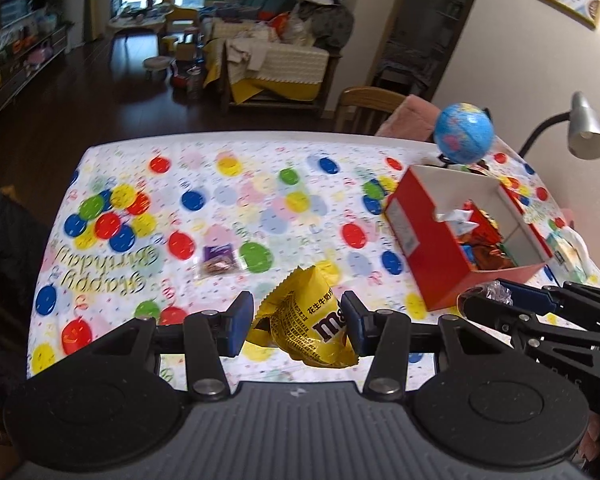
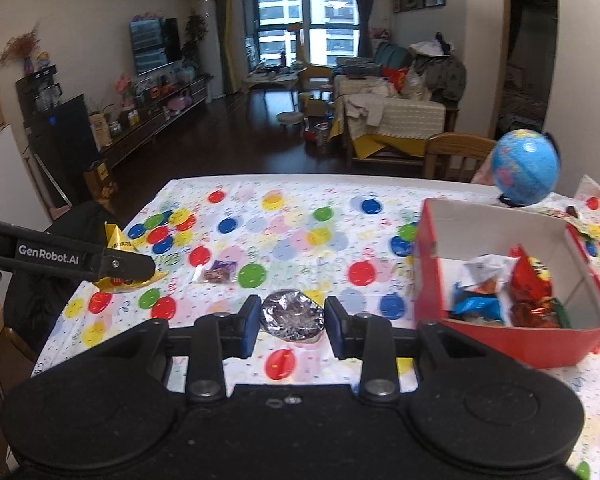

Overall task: Organize snacks
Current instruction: 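Carry the M&M bag with the left tool while the right tool carries the foil candy over the box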

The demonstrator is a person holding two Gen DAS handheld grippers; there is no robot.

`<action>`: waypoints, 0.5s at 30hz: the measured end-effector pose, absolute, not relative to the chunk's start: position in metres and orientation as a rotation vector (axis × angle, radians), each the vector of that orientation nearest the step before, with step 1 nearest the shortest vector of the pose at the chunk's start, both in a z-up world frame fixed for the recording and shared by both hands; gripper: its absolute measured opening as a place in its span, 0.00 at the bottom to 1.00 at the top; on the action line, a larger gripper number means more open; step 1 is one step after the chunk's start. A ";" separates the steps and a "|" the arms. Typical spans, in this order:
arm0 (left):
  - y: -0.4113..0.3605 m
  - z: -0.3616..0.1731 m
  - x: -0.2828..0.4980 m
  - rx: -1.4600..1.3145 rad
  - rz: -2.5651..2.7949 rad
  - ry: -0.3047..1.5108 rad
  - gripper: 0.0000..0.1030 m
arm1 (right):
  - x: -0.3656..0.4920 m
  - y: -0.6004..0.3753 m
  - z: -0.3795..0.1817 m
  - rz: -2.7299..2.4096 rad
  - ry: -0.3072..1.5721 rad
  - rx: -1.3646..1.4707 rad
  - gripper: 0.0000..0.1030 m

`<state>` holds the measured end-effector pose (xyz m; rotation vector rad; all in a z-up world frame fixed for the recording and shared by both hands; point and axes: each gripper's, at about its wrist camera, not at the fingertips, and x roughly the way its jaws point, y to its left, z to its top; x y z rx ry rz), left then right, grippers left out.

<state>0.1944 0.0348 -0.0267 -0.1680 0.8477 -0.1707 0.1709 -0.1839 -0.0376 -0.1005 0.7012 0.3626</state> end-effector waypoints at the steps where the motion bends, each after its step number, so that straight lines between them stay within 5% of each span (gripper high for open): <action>1: 0.030 -0.024 0.195 -0.161 -0.180 0.843 0.46 | 0.171 -0.189 -0.035 0.354 0.697 -0.098 0.31; 15: -0.067 -0.005 0.224 -0.091 -0.228 0.814 0.46 | 0.188 -0.276 -0.019 0.292 0.659 -0.083 0.31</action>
